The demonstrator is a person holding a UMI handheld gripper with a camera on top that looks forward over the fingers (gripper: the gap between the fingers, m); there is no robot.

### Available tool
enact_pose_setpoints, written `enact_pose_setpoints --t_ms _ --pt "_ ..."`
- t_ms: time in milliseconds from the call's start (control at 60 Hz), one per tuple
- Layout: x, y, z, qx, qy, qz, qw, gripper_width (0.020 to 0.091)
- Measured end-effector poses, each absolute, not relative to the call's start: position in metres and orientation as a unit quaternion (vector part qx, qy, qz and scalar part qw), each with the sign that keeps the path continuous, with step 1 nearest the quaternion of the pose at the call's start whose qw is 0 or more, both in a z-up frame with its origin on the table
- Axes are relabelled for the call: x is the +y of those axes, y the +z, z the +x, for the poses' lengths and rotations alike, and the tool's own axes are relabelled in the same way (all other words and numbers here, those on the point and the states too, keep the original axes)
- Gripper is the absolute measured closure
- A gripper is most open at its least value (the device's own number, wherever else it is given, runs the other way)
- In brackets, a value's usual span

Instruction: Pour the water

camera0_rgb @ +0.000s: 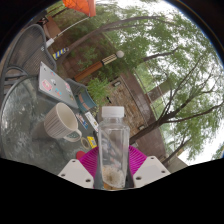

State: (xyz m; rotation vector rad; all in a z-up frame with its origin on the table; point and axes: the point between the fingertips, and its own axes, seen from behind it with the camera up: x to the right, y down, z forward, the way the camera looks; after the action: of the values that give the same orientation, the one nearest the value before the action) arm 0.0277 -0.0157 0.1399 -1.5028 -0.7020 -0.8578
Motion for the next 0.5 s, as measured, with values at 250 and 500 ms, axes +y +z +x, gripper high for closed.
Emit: enact_pose_setpoints --t_ms 250,500 --pt "0.034 0.182 0.01 -0.583 -0.606 -0.371 0.396 0.0714" --pt "0.038 0.182 -0.015 -0.653 -0.668 -0.213 0.286 0.0712"
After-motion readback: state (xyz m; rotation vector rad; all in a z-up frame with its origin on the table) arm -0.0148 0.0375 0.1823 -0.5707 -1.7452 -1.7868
